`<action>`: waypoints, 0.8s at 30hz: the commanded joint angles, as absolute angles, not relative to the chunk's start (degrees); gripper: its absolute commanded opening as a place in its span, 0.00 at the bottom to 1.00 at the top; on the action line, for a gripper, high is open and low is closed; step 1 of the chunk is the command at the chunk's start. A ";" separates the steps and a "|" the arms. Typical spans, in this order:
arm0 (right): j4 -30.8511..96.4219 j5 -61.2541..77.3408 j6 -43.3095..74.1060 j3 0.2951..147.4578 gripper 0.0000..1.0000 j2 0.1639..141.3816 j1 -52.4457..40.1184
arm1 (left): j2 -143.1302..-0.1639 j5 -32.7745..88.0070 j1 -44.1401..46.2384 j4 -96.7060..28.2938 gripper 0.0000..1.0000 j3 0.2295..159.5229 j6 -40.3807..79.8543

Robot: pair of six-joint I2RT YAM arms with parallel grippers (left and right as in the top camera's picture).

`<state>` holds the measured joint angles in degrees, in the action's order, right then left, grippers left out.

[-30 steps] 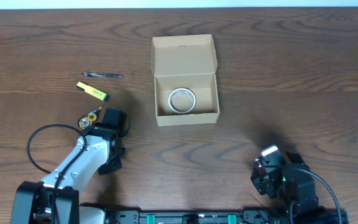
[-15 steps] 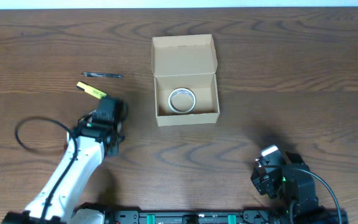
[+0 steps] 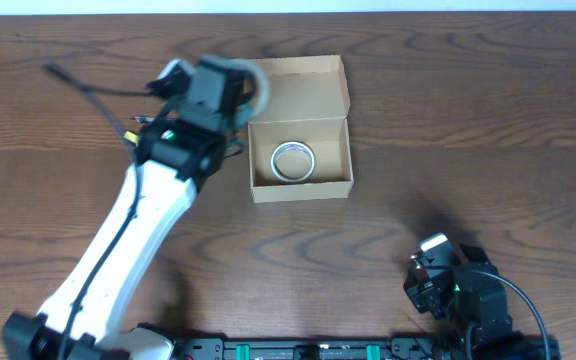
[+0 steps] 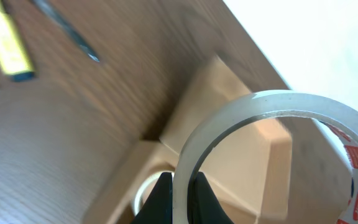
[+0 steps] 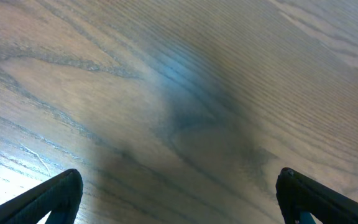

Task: Pack container
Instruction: 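Carry the clear tape roll with the left gripper into the box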

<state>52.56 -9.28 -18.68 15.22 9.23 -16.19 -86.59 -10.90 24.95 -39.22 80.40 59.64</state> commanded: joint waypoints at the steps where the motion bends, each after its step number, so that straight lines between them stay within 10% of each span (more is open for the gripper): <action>1: 52.77 -9.61 -19.33 14.98 0.99 8.91 -15.68 | -91.85 -6.28 27.53 -40.07 0.06 84.07 55.22; 24: 52.77 -9.61 -19.33 14.98 0.99 8.88 -15.68 | -109.62 4.10 34.70 -40.07 0.06 84.68 57.45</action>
<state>52.56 -9.28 -18.68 15.22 9.23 -16.19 -108.88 3.92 34.72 -39.92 83.55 56.99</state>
